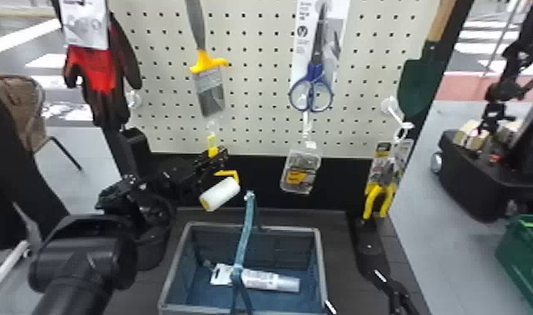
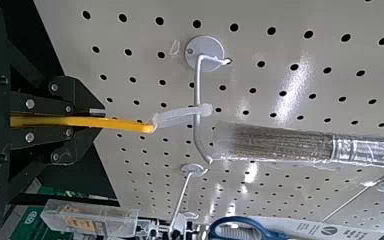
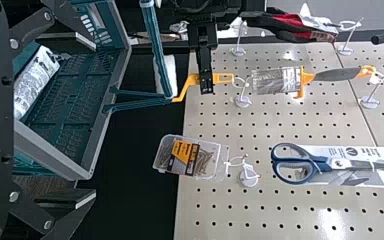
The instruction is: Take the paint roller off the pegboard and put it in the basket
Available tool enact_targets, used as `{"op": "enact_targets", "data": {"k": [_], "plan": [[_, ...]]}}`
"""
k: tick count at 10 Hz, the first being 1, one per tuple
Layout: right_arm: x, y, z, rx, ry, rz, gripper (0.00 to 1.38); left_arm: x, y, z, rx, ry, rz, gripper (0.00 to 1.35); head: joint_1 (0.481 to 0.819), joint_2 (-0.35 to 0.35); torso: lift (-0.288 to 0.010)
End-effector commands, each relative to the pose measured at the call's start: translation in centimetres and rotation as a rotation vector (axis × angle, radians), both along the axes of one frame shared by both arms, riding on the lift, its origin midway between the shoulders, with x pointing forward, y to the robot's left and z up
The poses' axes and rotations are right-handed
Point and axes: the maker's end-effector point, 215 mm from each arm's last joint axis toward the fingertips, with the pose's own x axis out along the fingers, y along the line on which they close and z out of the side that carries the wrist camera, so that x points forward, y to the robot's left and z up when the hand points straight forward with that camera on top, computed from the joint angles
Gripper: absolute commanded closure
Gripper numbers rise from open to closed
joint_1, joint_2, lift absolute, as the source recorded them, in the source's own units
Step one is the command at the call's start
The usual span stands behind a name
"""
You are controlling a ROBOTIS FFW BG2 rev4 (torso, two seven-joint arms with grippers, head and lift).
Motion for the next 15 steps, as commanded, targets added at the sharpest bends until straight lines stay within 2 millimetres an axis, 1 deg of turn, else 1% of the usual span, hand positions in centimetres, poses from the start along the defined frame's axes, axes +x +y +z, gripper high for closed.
{"op": "enact_targets", "data": {"k": [1,7,8,9,10,12,13,15], "plan": [[0.0,0.0,-0.1,-0.001,0.001,0.001,0.25,0.0,-0.1,-0.1,-0.001,0.001,-0.001,1.21,0.549,0.0,-0.1],[-0.2,-0.2,-0.3,0.003,0.008,-0.005,0.25,-0.2,-0.1,-0.3,0.0,0.001,0.0,1.21,0.549,0.0,-0.1],[-0.3,-0.3,-0.4,0.004,0.012,-0.006,0.25,-0.3,-0.4,0.1,-0.001,-0.016,-0.003,1.21,0.549,0.0,-0.1],[-0.3,-0.4,-0.4,0.003,0.012,-0.008,0.25,-0.4,-0.3,0.0,-0.002,-0.018,-0.001,1.21,0.549,0.0,-0.1],[-0.4,-0.5,-0.5,0.001,0.014,-0.008,0.25,-0.4,-0.3,0.4,-0.003,-0.029,0.001,1.21,0.549,0.0,-0.1],[-0.5,-0.4,-0.4,0.004,0.013,-0.007,0.25,-0.4,-0.1,2.4,0.014,-0.072,0.006,1.21,0.549,0.0,-0.1],[-0.6,-0.5,-0.7,0.003,0.02,-0.008,0.25,-0.7,0.1,3.1,0.021,-0.087,0.009,1.21,0.549,0.0,-0.1],[-0.7,-0.5,-0.9,0.001,0.026,-0.01,0.25,-1.3,0.4,4.0,0.031,-0.106,0.017,1.21,0.549,0.0,-0.1]]}}
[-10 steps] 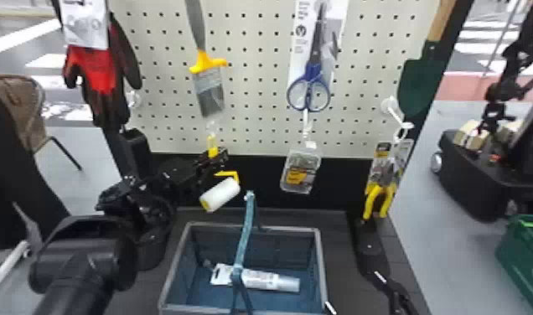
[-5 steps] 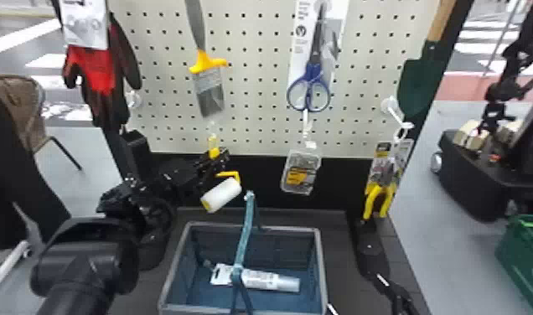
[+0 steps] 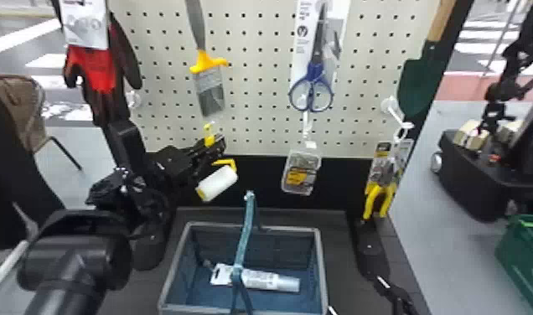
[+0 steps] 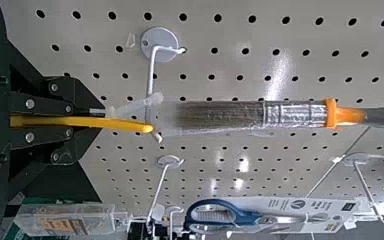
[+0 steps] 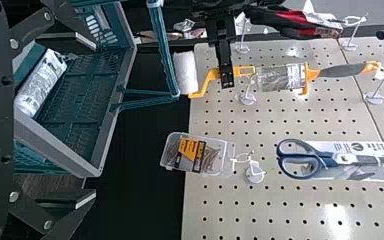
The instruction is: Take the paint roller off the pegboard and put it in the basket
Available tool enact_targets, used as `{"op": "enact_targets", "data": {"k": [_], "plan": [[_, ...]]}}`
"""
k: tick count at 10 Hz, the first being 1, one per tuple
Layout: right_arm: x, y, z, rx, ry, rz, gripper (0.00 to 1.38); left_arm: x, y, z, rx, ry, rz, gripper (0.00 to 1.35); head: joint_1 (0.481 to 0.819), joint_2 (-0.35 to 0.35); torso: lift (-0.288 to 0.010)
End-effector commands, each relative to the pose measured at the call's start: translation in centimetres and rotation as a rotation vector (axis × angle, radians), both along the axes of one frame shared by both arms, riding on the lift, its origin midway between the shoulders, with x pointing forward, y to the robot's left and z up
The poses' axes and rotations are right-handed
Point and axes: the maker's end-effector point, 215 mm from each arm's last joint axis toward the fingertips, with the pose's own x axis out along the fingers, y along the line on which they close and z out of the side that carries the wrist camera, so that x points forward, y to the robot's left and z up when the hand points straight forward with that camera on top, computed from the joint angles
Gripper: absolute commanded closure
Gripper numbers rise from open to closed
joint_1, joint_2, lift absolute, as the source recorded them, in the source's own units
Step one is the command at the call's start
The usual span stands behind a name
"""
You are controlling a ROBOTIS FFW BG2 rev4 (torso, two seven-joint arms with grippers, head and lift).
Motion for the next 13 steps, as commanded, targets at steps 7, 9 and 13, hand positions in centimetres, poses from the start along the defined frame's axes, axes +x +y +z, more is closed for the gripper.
{"op": "enact_targets", "data": {"k": [7,9,13], "plan": [[-0.5,0.0,-0.9,-0.007,0.026,0.001,0.25,-3.8,2.1,0.5,-0.02,-0.012,0.05,1.21,0.549,0.0,-0.1],[-0.5,0.0,-0.8,-0.008,0.027,0.004,0.25,-4.2,2.7,-0.6,-0.031,0.008,0.063,1.21,0.549,0.0,-0.1],[-0.6,0.0,-1.0,-0.01,0.032,0.003,0.25,-5.6,3.7,-4.5,-0.056,0.081,0.104,1.21,0.549,0.0,-0.1]]}}
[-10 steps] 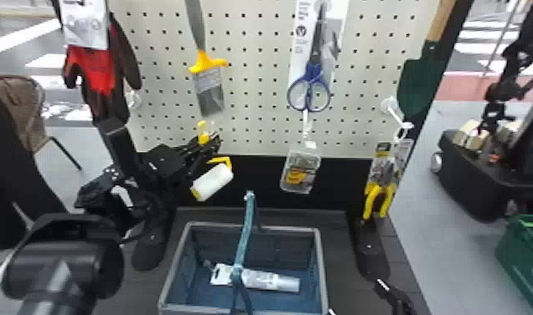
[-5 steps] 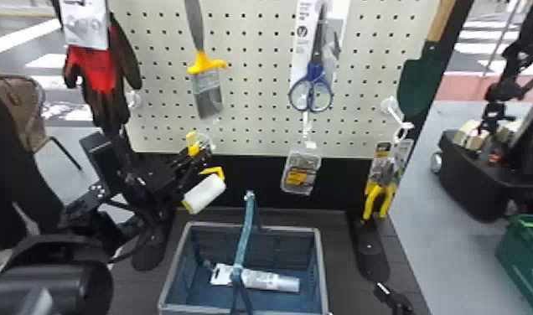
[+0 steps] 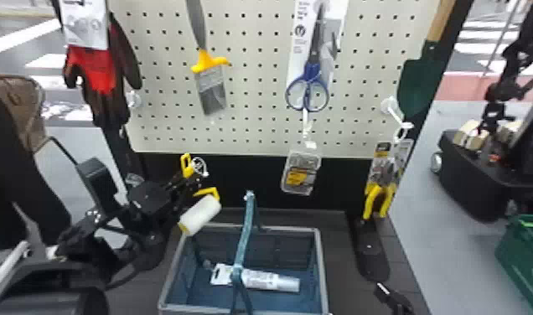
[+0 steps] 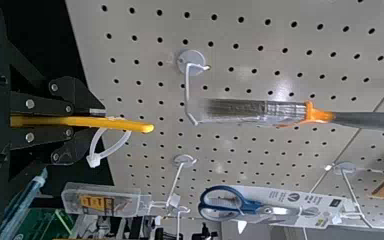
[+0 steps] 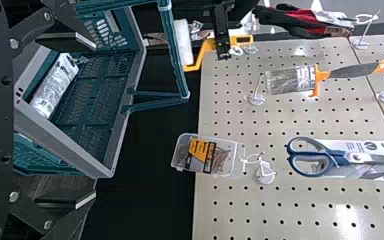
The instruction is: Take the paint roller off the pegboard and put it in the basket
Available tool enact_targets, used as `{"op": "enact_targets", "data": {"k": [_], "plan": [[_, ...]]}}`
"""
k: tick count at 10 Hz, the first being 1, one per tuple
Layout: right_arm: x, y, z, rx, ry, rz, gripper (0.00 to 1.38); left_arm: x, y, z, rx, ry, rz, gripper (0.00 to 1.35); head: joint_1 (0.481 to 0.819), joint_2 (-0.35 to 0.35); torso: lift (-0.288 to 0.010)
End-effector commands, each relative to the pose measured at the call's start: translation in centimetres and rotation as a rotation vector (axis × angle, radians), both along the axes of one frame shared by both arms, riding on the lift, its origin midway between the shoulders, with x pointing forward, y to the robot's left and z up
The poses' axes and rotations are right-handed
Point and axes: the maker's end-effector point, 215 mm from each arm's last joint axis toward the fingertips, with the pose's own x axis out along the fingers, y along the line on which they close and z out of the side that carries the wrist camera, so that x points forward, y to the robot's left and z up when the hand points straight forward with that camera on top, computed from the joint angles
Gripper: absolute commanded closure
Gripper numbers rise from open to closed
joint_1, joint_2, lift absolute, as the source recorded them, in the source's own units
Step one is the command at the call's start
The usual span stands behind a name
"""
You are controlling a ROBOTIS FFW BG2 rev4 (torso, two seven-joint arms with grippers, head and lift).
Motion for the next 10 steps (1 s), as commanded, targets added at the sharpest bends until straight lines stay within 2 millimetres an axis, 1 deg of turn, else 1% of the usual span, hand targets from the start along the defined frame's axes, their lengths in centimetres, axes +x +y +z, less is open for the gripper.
{"op": "enact_targets", "data": {"k": [1,3,5,8,10], "plan": [[0.0,0.0,0.0,0.0,0.002,0.0,0.25,-0.8,0.5,-1.9,-0.017,0.034,0.02,1.21,0.549,0.0,-0.1],[0.0,-0.1,0.0,-0.001,0.001,-0.002,0.25,-1.5,0.5,-3.8,-0.07,0.084,0.052,1.21,0.549,0.0,-0.1],[0.0,-0.1,0.2,-0.002,-0.001,-0.002,0.25,-1.7,0.0,-4.8,-0.14,0.13,0.064,1.21,0.549,0.0,-0.1],[0.0,-0.1,0.1,-0.003,0.0,-0.002,0.25,-1.9,-2.0,-6.3,-0.289,0.214,0.059,1.21,0.549,0.0,-0.1],[-0.1,-0.1,0.0,-0.003,0.002,0.0,0.25,-2.2,-3.1,-7.5,-0.321,0.25,0.061,1.21,0.549,0.0,-0.1]]}}
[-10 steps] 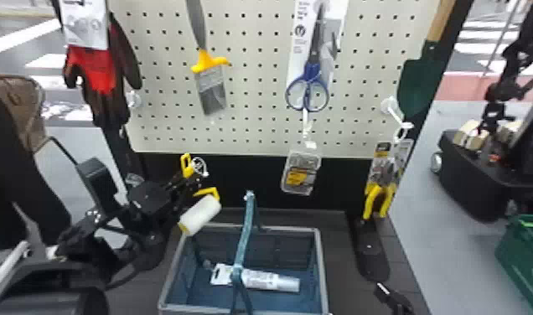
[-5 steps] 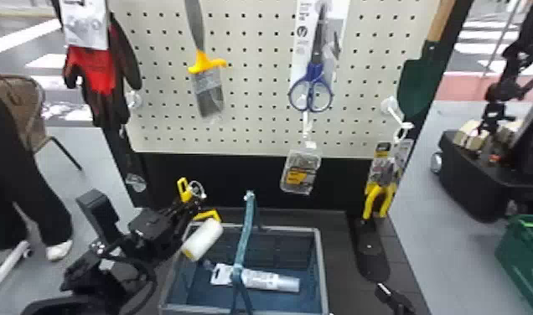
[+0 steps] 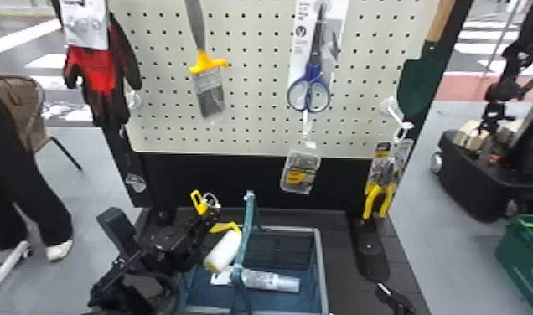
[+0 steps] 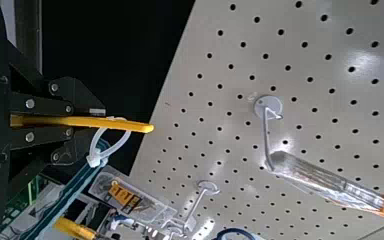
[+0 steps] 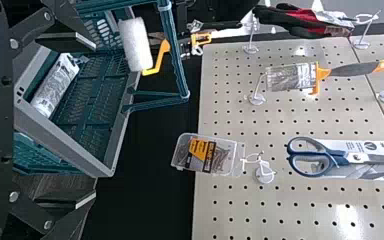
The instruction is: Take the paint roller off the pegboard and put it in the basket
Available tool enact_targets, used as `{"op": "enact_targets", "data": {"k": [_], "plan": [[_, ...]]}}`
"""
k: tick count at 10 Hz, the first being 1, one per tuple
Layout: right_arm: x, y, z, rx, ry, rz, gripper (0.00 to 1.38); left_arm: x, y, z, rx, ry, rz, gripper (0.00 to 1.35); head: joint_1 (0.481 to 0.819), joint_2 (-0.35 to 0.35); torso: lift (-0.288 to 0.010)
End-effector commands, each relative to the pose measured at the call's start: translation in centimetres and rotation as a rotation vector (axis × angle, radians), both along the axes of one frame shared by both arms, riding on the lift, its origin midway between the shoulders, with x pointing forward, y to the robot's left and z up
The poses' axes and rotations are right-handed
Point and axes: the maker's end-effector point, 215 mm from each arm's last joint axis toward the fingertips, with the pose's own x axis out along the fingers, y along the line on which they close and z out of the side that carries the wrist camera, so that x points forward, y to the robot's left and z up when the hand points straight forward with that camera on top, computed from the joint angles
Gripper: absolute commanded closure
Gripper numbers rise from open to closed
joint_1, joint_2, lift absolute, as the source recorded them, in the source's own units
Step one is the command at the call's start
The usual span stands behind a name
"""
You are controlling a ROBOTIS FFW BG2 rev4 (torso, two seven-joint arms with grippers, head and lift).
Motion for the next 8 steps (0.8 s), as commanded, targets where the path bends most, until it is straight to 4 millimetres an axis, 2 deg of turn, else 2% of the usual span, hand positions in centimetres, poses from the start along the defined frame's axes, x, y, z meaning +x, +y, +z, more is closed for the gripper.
{"op": "enact_targets", "data": {"k": [1,2,3,4,8], "plan": [[-0.08,0.0,0.01,0.0,0.001,0.0,0.25,-0.52,-0.51,-0.9,-0.01,0.011,0.015,1.07,0.549,0.0,-0.1],[-0.11,-0.16,-0.07,0.0,0.003,-0.003,0.25,-0.57,-0.6,-1.0,-0.002,0.008,0.024,0.64,0.549,0.0,-0.1],[-0.09,-0.15,0.06,0.001,0.0,-0.003,0.25,-0.38,-0.75,-1.17,0.027,0.009,0.02,0.32,0.549,0.0,-0.1],[-0.1,-0.15,0.05,-0.001,0.0,-0.003,0.25,-0.24,-0.9,-1.28,0.038,0.014,0.013,0.12,0.549,0.0,-0.1],[-0.11,-0.12,0.05,-0.001,0.0,-0.001,0.25,0.08,-0.46,-0.92,0.043,0.006,0.021,0.12,0.549,0.0,-0.1]]}}
